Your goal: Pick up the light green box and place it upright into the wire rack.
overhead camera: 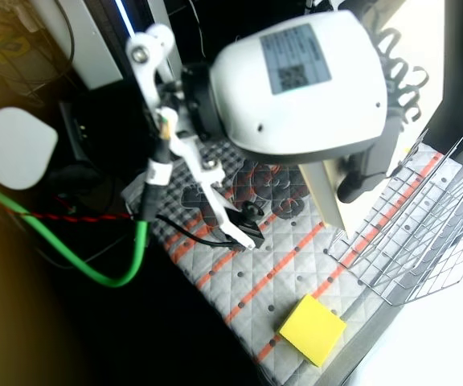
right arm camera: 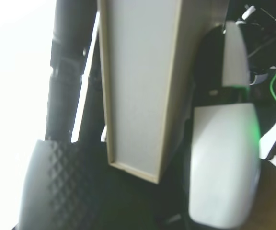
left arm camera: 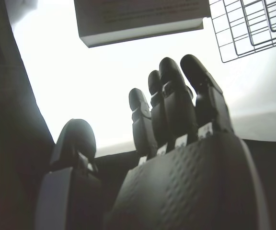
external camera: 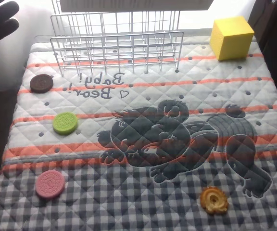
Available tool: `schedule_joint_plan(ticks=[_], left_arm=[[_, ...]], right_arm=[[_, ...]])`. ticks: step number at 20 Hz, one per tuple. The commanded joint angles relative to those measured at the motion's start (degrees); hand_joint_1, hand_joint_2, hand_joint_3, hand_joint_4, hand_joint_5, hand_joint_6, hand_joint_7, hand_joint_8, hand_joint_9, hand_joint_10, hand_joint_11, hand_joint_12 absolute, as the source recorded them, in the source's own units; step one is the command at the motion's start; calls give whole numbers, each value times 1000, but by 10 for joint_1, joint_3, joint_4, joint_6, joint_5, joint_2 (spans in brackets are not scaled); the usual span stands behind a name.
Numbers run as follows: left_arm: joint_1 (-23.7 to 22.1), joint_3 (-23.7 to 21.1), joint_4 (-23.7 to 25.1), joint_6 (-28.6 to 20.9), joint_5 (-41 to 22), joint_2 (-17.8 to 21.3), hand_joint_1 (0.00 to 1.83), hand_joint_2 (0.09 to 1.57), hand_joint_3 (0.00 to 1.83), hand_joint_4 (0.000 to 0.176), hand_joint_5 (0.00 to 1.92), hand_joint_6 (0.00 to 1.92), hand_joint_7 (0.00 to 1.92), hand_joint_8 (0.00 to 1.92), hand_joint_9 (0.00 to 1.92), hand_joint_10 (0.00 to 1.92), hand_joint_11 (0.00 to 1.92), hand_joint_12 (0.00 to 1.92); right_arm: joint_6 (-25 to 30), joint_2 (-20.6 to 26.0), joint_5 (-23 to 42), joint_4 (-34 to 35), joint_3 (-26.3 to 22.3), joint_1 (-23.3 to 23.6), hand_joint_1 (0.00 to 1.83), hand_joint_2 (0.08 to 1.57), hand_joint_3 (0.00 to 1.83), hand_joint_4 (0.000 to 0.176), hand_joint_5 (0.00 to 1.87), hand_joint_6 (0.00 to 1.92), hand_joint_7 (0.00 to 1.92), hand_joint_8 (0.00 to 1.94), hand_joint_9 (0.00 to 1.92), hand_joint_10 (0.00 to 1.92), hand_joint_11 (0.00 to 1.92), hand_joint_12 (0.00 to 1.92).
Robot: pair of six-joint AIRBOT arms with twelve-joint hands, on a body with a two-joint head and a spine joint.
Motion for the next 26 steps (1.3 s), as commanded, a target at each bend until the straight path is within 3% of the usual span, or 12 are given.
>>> schedule_joint_plan(ticks=[1, 5, 10, 13, 20, 22, 23, 24, 26], left_arm=[[-6, 1, -9, -5, -67, 2, 534, 1139, 1, 141, 476, 0, 425, 0, 459, 3, 0, 923], [-7, 1, -9, -5, -65, 2, 557, 1135, 0, 131, 481, 1, 427, 0, 461, 3, 0, 912], [-8, 2, -8, -5, -64, 1, 543, 1135, 0, 153, 458, 0, 411, 0, 445, 0, 0, 889], [-9, 3, -5, -5, -63, 1, 542, 1133, 0, 138, 463, 1, 405, 1, 436, 4, 0, 936], [-9, 5, -2, -5, -64, 0, 573, 1133, 0, 140, 468, 0, 410, 1, 438, 2, 0, 958], [-10, 5, -1, -5, -65, 0, 580, 1135, 0, 126, 476, 2, 410, 0, 437, 1, 0, 990], [-10, 5, -1, -5, -64, 0, 591, 1134, 0, 122, 477, 2, 410, 1, 438, 2, 0, 997], [-10, 5, -1, -5, -64, -1, 585, 1133, 0, 132, 472, 1, 405, 1, 427, 3, 0, 1044], [-10, 5, -1, -5, -63, -1, 582, 1137, 1, 122, 479, 4, 406, 2, 425, 3, 0, 1054]], right_arm=[[2, -2, 41, 37, 5, 3, 1271, 1063, 1, 0, 982, 896, 1236, 658, 1548, 1, 1364, 599], [2, -24, 36, 55, 21, -10, 1281, 1065, 0, 0, 954, 916, 1265, 617, 1545, 2, 1398, 559], [2, -52, 36, 81, 46, -36, 1283, 1051, 0, 0, 989, 871, 1306, 528, 1542, 0, 1436, 446], [2, -64, 36, 89, 55, -43, 1295, 1040, 0, 0, 1005, 819, 1342, 482, 1554, 3, 1453, 384], [2, -89, 31, 90, 76, -57, 1283, 1038, 0, 0, 1020, 836, 1341, 449, 1555, 1, 1482, 378], [2, -92, 28, 90, 81, -57, 1286, 1038, 0, 0, 1016, 831, 1342, 456, 1558, 2, 1493, 378], [2, -94, 27, 90, 84, -57, 1288, 1038, 0, 0, 1018, 819, 1342, 465, 1560, 2, 1494, 377], [2, -94, 25, 90, 85, -57, 1289, 1038, 0, 0, 1019, 814, 1341, 472, 1567, 5, 1496, 375], [2, -94, 25, 86, 84, -57, 1285, 1041, 1, 0, 1005, 852, 1342, 454, 1559, 2, 1492, 371]])
